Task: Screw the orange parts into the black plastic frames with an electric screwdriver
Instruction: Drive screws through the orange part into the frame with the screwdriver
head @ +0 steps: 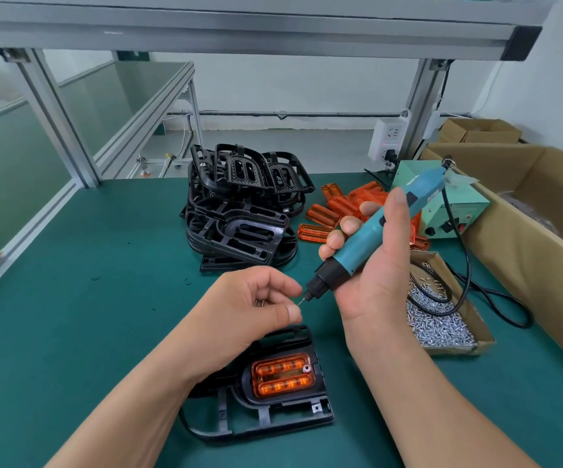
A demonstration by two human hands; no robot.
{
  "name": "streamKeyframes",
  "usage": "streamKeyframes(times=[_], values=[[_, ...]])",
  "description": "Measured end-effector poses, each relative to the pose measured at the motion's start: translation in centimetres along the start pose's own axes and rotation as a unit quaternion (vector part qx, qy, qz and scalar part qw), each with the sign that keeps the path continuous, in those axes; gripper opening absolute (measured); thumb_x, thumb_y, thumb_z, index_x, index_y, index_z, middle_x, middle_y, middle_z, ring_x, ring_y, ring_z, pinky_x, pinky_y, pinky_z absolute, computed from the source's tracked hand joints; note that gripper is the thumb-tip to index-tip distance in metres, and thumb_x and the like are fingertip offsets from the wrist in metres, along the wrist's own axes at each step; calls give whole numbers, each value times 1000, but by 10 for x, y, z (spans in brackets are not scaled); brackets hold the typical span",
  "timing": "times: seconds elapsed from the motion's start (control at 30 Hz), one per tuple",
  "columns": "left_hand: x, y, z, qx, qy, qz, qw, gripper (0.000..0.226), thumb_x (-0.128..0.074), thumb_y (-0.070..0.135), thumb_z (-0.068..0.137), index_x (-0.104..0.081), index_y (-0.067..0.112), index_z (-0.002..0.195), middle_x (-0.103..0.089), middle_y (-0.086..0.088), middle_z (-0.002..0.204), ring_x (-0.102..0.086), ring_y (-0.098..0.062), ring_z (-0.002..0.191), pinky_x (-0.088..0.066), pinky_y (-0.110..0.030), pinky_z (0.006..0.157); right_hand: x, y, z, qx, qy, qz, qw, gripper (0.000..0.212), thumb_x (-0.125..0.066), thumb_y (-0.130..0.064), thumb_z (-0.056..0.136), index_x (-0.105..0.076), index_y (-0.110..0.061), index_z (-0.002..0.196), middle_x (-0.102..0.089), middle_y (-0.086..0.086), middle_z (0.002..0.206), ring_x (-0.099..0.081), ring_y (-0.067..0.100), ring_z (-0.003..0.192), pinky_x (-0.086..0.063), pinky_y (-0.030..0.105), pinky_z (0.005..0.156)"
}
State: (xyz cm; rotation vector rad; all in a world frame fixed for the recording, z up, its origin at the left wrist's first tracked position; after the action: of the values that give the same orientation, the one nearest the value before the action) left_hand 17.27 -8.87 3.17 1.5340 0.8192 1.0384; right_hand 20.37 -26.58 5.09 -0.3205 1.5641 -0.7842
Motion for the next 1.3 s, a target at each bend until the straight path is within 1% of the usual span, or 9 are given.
streamKeyframes(times=[0.07,0.23,0.37,0.5,0.57,0.63,0.73,0.93,1.3], values=[[-2,0,0,-2,-2,3,1000,23,-82,28,81,-77,36,102,-78,-3,93,-66,-5,73,-45,-12,59,1,1,0,-6,-1,-5,1000,42,-72,-60,95,-61,-20,100,-54,1,76,-52,18,58,-49,31,54],[2,2,-1,-6,10,24,1000,20,-75,47,86,-77,35,102,-78,2,89,-55,1,61,-43,-13,55,7,3,1,-41,14,27,999,46,-71,-62,95,-61,-18,95,-54,0,75,-51,15,57,-47,28,52],[21,0,-3,-28,72,145,986,12,-76,47,91,-78,38,98,-74,11,81,-60,-2,67,-50,-18,64,11,-5,5,-49,-7,28,998,45,-70,-61,94,-60,-17,95,-52,0,74,-50,15,56,-45,27,51],[22,-11,-6,8,30,283,959,27,-83,53,82,-77,40,105,-51,18,59,-48,1,53,-38,-13,54,7,-10,4,-60,-61,4,996,40,-65,-57,96,-60,-17,93,-51,0,73,-49,14,52,-44,26,48],[19,-13,-7,15,13,341,940,45,-83,63,75,-75,42,113,-57,27,69,-55,8,67,-39,-10,61,4,-8,1,-65,-83,-9,994,37,-64,-54,97,-61,-18,92,-51,0,72,-49,14,50,-44,26,47],[15,-14,-8,16,-2,392,920,62,-79,74,67,-73,43,121,-60,28,91,-58,8,91,-46,-16,80,0,-5,-3,-64,-103,-24,992,34,-64,-51,97,-61,-17,92,-51,1,71,-49,15,48,-44,26,46],[10,-12,-7,12,-11,447,894,63,-78,74,68,-71,41,122,-58,23,99,-57,2,95,-51,-28,86,-1,-4,-7,-57,-133,-43,989,33,-69,-49,92,-61,-17,94,-52,2,71,-49,16,46,-44,26,46],[6,-10,-8,16,-17,471,882,52,-77,71,73,-69,40,115,-55,23,97,-55,1,90,-50,-28,80,-6,1,-16,-60,-204,-79,974,47,-88,-54,77,-65,-18,95,-54,2,73,-51,15,44,-43,25,47],[7,-18,-4,40,-23,433,900,45,-82,66,71,-66,39,104,-57,18,96,-54,3,88,-46,-26,75,-19,8,-30,-61,-276,-133,950,58,-90,-56,76,-59,-13,99,-51,6,72,-51,18,41,-44,26,45]])
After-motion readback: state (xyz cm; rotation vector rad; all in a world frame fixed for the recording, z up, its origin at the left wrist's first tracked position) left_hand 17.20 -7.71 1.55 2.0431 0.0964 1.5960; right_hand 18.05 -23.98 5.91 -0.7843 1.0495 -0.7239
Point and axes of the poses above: each hand's wrist, its own z-axis towards the middle knuckle, its own x-axis out of the back of the hand, y = z × x, the point moved 6 cm from there along z, towards the middle knuckle
